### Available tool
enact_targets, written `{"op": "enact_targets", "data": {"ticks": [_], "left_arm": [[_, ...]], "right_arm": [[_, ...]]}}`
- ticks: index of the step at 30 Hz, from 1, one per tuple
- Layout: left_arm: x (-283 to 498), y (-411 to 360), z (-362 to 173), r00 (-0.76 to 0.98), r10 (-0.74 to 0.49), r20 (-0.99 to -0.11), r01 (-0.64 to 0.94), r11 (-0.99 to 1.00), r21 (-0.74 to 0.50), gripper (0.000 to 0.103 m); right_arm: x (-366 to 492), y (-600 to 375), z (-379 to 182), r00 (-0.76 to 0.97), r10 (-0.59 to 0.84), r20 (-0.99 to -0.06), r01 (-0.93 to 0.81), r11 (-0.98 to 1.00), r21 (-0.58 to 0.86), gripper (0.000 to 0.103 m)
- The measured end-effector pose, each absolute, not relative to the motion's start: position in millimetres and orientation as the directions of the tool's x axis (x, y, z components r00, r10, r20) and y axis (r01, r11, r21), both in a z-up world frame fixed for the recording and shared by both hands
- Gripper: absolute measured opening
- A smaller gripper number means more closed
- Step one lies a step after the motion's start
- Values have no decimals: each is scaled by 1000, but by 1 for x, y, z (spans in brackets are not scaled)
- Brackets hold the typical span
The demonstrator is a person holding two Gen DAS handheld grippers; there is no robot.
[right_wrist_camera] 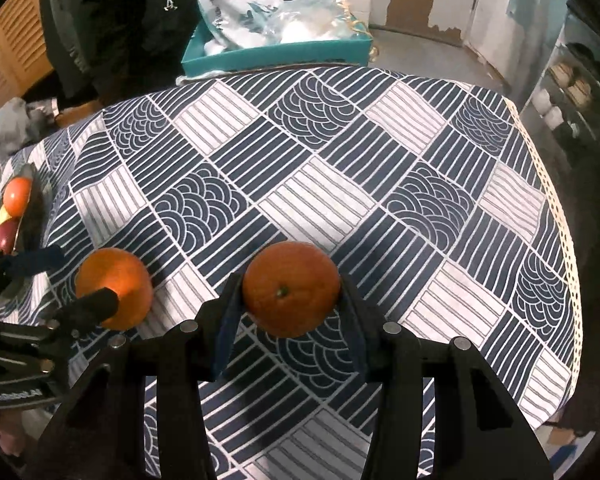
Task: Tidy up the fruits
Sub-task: 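Lift and carry both oranges in the left and right tools toward the glass bowl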
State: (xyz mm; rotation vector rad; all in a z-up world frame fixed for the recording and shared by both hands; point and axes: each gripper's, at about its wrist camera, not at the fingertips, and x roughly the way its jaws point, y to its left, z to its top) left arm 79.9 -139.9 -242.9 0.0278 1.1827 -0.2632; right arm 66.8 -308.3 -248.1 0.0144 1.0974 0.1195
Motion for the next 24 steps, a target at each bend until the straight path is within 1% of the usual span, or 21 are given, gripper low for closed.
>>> {"op": "enact_targets", "data": {"ticks": [9, 13, 15, 16, 21, 24], "left_arm": [[89, -142, -262, 316, -177, -932, 194, 974, -120, 86], [90, -142, -268, 294, -193, -936, 193, 971, -140, 78], [90, -143, -271, 275, -221, -936, 202, 965, -168, 68], [90, -143, -271, 267, -239, -934, 206, 961, -187, 67], [85, -148, -269, 283, -212, -935, 227, 962, -149, 66], [83, -145, -264, 297, -213, -931, 223, 963, -150, 66]], "right_arm": [[65, -309, -250, 447, 115, -887, -102, 992, 78, 47], [65, -309, -250, 448, 116, -886, -103, 992, 78, 47], [65, -309, -250, 449, 118, -886, -102, 992, 80, 47], [65, -309, -249, 449, 119, -886, -102, 991, 81, 47], [65, -308, -247, 454, 120, -883, -104, 991, 81, 47], [64, -306, -243, 463, 120, -878, -107, 991, 80, 47]]}}
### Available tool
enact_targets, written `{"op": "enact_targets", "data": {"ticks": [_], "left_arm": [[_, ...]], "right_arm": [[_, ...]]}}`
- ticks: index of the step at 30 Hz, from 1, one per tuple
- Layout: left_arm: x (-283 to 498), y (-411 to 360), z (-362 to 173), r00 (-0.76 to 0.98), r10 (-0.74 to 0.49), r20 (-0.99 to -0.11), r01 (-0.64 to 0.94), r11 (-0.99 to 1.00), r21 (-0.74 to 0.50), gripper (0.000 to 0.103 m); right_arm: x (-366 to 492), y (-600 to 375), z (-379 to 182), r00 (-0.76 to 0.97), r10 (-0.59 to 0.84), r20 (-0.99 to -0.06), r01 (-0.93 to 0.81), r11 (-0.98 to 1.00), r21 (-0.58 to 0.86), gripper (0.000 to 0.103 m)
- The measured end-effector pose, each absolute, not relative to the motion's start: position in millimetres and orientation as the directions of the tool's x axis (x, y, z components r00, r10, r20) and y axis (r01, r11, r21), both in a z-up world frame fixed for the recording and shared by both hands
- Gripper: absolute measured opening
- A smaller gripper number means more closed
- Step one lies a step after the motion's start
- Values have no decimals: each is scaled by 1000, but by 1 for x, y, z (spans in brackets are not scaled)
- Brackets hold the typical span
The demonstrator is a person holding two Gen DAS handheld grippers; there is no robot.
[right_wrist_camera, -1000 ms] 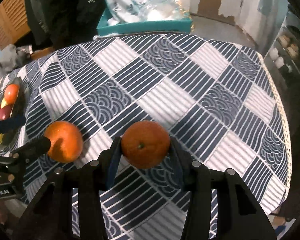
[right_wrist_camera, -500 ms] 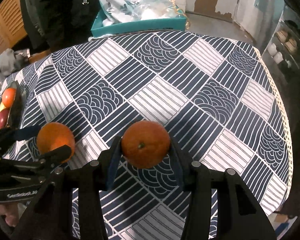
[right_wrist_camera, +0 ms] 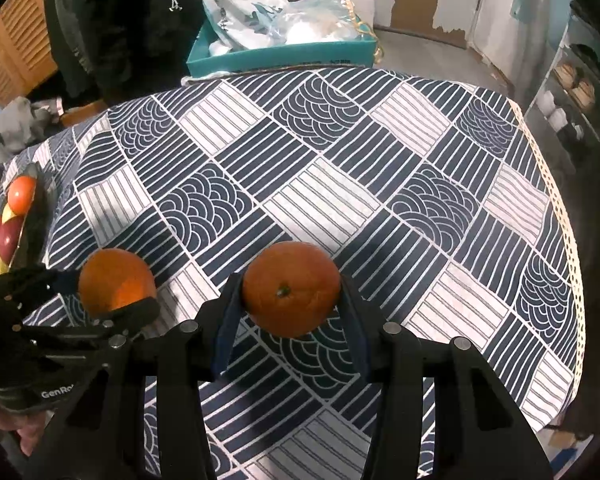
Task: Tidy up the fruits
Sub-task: 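Lift and carry both oranges in the left and right tools toward the glass bowl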
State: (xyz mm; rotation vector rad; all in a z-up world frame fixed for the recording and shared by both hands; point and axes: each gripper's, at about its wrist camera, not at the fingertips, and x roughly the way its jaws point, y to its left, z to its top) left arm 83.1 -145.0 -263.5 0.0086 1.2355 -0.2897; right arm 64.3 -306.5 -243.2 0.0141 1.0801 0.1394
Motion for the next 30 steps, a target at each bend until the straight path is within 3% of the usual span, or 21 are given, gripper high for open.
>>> {"op": "enact_targets", "data": {"ticks": [30], "left_arm": [[50, -99, -125, 600, -236, -764, 196, 970, -145, 66]], "right_arm": [[36, -285, -129, 678, 167, -716, -184, 981, 55, 47]]}}
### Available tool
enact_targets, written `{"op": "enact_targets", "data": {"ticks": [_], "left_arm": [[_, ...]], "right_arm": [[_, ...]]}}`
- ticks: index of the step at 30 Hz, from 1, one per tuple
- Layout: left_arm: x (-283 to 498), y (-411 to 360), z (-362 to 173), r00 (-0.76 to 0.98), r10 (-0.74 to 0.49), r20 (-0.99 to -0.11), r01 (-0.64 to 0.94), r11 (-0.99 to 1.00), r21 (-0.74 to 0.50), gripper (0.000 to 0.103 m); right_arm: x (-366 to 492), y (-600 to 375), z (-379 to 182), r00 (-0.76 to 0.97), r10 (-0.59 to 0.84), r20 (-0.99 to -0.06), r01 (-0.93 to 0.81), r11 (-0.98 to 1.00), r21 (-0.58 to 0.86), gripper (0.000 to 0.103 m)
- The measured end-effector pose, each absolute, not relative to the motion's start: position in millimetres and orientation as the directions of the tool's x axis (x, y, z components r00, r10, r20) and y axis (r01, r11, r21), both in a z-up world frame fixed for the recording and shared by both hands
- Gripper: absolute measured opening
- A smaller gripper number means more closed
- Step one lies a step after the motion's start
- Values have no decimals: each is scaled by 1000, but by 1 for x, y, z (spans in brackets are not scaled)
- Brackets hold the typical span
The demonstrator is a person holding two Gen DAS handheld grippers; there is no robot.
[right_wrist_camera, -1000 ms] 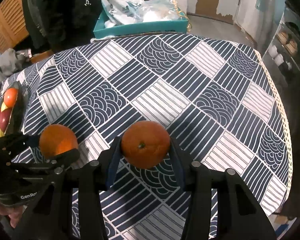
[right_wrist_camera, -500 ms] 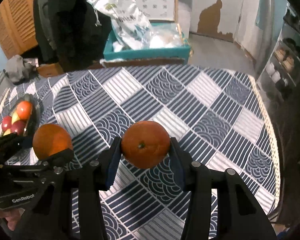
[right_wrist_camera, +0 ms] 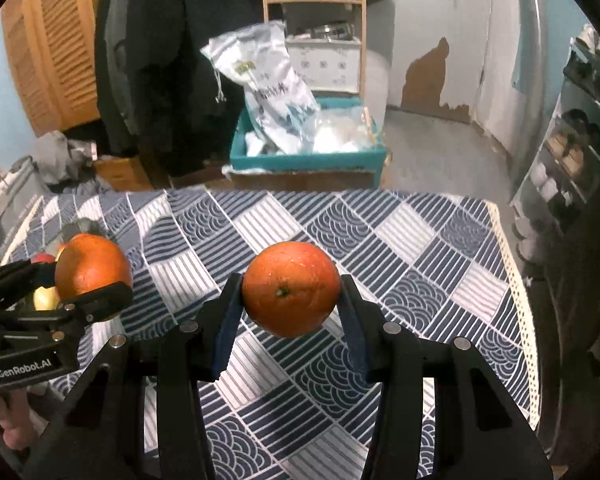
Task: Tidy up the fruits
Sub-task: 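Lift and carry both oranges in the left and right tools toward the glass bowl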
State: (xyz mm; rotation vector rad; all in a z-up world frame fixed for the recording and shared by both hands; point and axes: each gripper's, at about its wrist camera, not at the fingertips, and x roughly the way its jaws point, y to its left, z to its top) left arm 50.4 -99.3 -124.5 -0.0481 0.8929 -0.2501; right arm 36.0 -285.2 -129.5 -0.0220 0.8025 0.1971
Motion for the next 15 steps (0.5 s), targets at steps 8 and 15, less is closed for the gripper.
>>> {"op": "enact_targets", "data": {"ticks": [8, 15], "left_arm": [[39, -89, -99, 654, -237, -719, 202, 970, -135, 66], [27, -76, -78, 699, -237, -674, 201, 970, -133, 66]], "right_arm": [[22, -280, -102, 714, 194, -673, -215, 975, 52, 47], [14, -272, -86, 723, 242, -647, -252, 964, 79, 47]]}}
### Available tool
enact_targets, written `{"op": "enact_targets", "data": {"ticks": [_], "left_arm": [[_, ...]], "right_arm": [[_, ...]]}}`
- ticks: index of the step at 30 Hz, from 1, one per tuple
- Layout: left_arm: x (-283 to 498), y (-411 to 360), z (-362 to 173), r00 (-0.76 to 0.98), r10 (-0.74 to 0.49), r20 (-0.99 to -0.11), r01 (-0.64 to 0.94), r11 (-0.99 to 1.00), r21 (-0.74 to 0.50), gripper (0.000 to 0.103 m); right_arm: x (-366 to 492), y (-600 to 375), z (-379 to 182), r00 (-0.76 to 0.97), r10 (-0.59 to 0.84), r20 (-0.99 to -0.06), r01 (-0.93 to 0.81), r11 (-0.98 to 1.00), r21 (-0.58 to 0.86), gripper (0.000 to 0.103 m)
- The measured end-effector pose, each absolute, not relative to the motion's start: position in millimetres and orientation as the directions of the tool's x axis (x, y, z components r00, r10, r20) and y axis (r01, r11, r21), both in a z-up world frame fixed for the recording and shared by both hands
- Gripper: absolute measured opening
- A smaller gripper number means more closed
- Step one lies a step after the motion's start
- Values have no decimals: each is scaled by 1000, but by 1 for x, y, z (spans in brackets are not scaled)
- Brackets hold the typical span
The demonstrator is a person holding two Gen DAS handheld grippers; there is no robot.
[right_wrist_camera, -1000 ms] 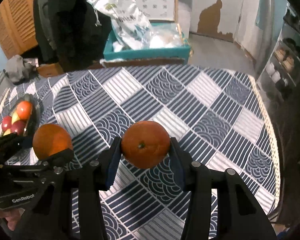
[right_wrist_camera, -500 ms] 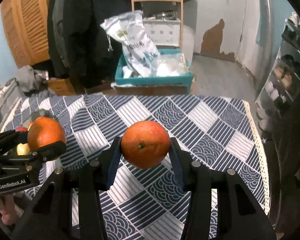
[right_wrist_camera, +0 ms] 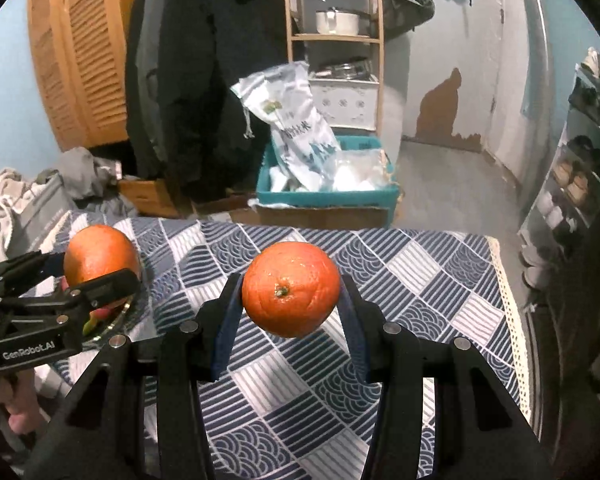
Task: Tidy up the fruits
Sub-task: 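Lift and carry both oranges in the left and right tools toward the glass bowl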
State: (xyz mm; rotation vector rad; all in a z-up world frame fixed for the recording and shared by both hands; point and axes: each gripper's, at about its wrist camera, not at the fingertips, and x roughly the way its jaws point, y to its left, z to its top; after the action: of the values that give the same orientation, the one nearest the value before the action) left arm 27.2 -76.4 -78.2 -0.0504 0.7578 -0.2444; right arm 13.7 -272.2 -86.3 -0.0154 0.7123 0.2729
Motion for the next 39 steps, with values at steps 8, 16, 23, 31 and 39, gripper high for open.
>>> {"op": "enact_targets", "data": {"ticks": [8, 16, 23, 31, 39], "left_arm": [[19, -63, -62, 726, -243, -644, 190, 970, -152, 66], [16, -50, -56, 747, -227, -625, 167, 974, -154, 66], [15, -33, -56, 749, -212, -628, 139, 977, -165, 66], [13, -5, -57, 759, -181, -626, 88, 980, -178, 66], [12, 24, -62, 760, -152, -632, 33, 980, -196, 66]], "right_arm": [[6, -259, -73, 738, 270, -618, -281, 956, 83, 47], [4, -246, -67, 736, 286, -614, -302, 950, 81, 47], [9, -230, -63, 725, 308, -616, -327, 941, 84, 47], [16, -205, -62, 703, 340, -624, -367, 926, 92, 47], [21, -174, -60, 682, 374, -629, -412, 907, 94, 47]]}}
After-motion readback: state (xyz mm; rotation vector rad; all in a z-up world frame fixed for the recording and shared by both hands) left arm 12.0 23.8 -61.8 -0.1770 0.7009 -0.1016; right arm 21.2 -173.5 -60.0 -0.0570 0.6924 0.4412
